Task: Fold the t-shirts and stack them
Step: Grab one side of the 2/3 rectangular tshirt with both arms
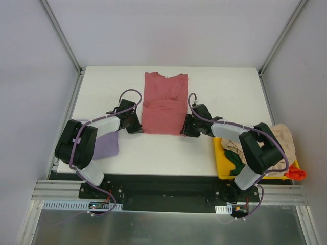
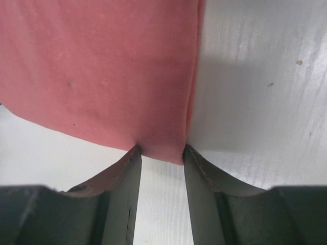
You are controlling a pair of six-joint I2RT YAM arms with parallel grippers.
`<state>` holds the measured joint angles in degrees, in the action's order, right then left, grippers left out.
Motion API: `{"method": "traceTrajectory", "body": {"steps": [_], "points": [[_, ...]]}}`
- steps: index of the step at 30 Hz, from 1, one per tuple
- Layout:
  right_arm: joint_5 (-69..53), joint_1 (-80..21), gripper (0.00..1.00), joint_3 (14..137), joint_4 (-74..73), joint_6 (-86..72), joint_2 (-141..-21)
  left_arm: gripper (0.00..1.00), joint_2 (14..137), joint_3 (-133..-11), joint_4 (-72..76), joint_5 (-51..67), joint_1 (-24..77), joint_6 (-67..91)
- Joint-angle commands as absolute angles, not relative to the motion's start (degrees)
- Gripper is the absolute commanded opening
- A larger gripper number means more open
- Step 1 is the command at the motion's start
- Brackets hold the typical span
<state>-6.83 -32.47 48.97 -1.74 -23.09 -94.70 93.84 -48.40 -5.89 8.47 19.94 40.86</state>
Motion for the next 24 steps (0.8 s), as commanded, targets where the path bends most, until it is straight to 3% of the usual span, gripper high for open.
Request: {"method": "traceTrajectory", "body": {"steps": [1, 11, 14, 19, 24], "points": [[-4.3, -33.2, 0.40, 49.4, -5.3, -24.5, -95.6, 0.00, 92.3, -46.6, -7.6, 5.7, 20.6, 39.8], [-2.4, -34.5, 0.36, 47.4, -7.9, -24.8, -94.7, 0.00, 91.5, -46.0, -7.5, 4.7, 21.0, 39.7], [-1.8, -34.5, 0.27, 46.7, -8.0, -24.8, -94.0, 0.00, 91.2, -45.8, -7.4, 4.4, 21.1, 39.6], [-2.5, -35.1, 0.03, 46.8, -7.6, -23.6, -94.2, 0.00, 90.5, -45.4, -7.4, 4.4, 21.6, 39.7], [-5.9, -36.3, 0.01, 45.1, -8.9, -22.2, -88.9, 0.00, 83.5, -41.2, -7.8, 1.2, 23.4, 42.2]]}}
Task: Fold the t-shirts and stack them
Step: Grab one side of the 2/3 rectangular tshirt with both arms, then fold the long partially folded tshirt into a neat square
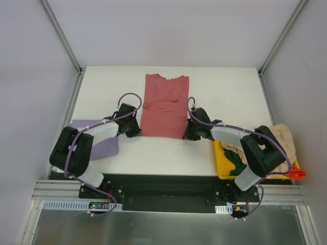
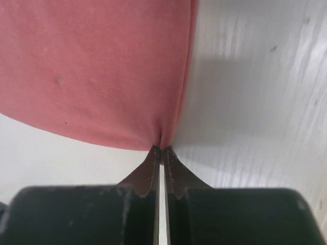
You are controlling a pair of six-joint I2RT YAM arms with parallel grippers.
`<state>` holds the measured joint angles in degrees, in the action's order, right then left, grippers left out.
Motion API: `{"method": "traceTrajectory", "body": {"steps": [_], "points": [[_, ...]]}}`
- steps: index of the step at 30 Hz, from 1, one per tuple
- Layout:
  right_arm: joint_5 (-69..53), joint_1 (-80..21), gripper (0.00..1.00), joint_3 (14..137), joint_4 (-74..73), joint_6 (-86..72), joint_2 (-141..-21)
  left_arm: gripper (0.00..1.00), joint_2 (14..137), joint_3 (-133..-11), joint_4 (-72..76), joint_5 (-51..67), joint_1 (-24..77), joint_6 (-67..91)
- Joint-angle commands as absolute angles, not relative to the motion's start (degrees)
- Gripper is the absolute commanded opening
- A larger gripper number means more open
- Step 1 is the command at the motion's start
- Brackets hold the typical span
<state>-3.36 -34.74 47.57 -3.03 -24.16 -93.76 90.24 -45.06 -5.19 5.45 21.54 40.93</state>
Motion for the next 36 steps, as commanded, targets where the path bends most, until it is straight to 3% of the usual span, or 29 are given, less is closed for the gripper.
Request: {"method": "traceTrajectory", "body": {"steps": [1, 13, 20, 26, 36], "points": [[-7.0, -36.6, 0.01, 44.7, -9.9, -22.1, -86.9, 0.00, 81.4, -40.3, -8.5, 0.4, 24.2, 42.6], [-24.5, -45.7, 0.01, 44.1, -29.3, -22.3, -63.1, 0.00, 39.2, -33.7, -29.9, -12.2, 35.4, 48.7], [-35.7, -52.6, 0.01, 44.9, -26.4, -29.3, -56.4, 0.00, 21.5, -36.6, -36.3, -7.7, 35.5, 48.2], [-34.4, -54.1, 0.01, 45.7, -25.8, -32.6, -53.0, 0.00, 19.4, -40.2, -37.4, -7.6, 35.5, 47.6], [-27.5, -44.1, 0.01, 47.1, -28.0, -25.8, -51.5, 0.00, 33.8, -45.3, -31.2, -13.8, 35.5, 45.7]]}}
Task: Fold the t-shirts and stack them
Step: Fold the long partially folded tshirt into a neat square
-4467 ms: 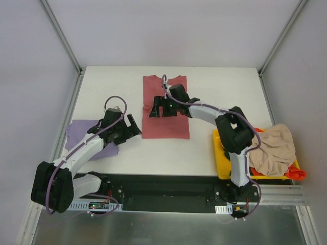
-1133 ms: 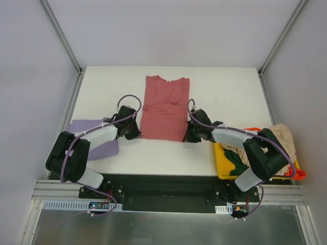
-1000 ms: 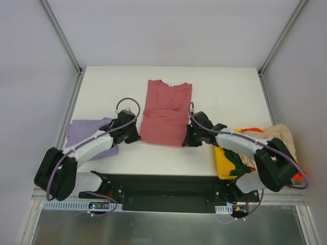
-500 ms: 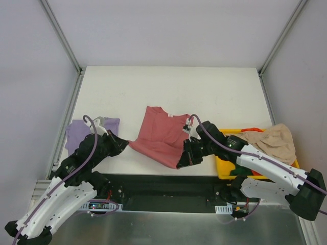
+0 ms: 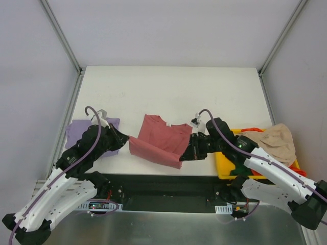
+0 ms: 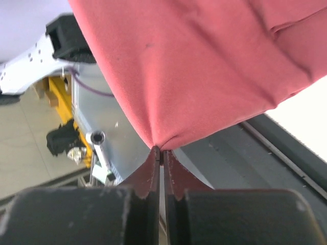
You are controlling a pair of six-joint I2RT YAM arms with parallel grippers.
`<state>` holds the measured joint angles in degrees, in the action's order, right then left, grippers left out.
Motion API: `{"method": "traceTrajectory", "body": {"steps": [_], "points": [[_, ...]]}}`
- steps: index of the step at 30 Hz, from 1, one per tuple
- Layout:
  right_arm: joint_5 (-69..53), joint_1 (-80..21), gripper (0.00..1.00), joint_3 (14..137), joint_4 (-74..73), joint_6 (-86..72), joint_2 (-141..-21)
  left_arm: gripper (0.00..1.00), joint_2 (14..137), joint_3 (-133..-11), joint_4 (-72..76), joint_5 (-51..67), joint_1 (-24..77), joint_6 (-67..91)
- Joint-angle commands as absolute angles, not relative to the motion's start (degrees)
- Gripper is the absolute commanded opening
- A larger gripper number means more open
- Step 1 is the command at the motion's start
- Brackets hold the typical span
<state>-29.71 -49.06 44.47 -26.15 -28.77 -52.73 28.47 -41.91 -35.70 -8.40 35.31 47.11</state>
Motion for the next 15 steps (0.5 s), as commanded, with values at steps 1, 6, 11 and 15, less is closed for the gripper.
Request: {"method": "traceTrajectory", "body": {"steps": [1, 6, 11, 15], "points": [[-27.9, -42.6, 0.01, 47.5, -27.9, -24.7, -52.1, 0.00, 35.6, -45.7, -29.6, -14.3, 35.5, 45.3], [-25.8, -36.0, 0.01, 49.4, -28.0, -21.2, -55.2, 0.00, 46.4, -49.1, -24.5, -18.4, 35.4, 43.7], [-25.1, -31.1, 0.01, 52.7, -26.9, -18.0, -61.0, 0.00, 56.8, -54.3, -23.6, -25.2, 35.4, 43.0], [-25.1, -27.5, 0.01, 55.1, -25.3, -17.2, -65.6, 0.00, 64.0, -58.0, -23.1, -27.2, 35.0, 41.8]]}}
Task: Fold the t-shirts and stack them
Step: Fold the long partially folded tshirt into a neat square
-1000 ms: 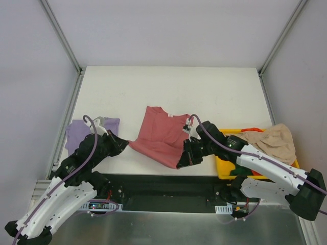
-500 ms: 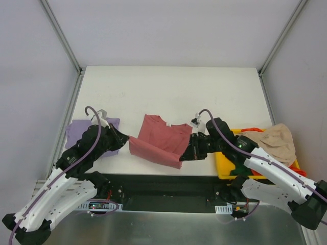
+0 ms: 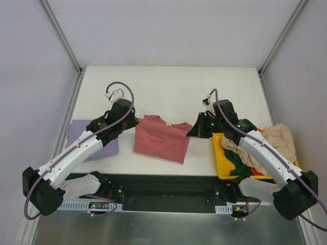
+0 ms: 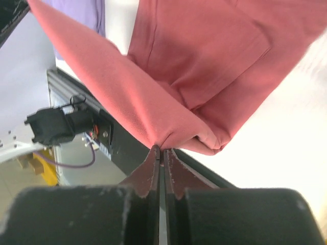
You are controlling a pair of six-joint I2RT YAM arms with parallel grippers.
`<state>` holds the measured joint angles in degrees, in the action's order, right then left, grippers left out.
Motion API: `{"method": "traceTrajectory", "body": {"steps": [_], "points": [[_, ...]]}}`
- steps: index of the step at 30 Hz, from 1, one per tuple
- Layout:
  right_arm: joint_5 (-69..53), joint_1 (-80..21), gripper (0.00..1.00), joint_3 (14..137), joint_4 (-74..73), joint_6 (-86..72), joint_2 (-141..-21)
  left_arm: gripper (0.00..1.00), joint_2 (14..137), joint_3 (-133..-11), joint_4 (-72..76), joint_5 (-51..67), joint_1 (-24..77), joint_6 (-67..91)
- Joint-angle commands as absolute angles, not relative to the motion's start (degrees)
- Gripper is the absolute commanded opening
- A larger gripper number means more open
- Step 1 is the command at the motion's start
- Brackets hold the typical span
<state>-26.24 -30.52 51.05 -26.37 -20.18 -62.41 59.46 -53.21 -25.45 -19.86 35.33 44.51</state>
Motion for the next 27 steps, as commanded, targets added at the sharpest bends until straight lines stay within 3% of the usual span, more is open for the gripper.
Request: {"method": "traceTrajectory", "body": {"steps": [1, 9, 19, 23, 26, 27], "points": [[-25.5, -27.0, 0.01, 55.3, -24.9, -17.0, -66.9, 0.00, 65.5, -58.6, -22.9, -27.2, 34.8, 41.6], [-28.1, -21.3, 0.01, 55.4, -19.9, -17.1, -77.0, 0.00, 79.5, -64.1, -20.2, -22.0, 30.2, 38.9], [-22.9, -18.7, 0.02, 61.1, -15.0, -19.1, -93.0, 0.00, 97.7, -72.7, -19.5, -16.1, 26.0, 37.0], [-19.1, -18.3, 0.11, 64.9, -14.4, -18.5, -98.7, 0.01, 103.2, -75.2, -19.7, -15.0, 24.5, 36.7], [-16.6, -18.0, 0.17, 67.3, -14.2, -18.6, -101.0, 0.23, 105.7, -77.7, -19.5, -10.8, 23.3, 35.5], [-16.2, -18.1, 0.26, 68.2, -14.3, -18.3, -101.1, 0.34, 106.0, -78.2, -19.5, -9.9, 23.2, 34.8]]}}
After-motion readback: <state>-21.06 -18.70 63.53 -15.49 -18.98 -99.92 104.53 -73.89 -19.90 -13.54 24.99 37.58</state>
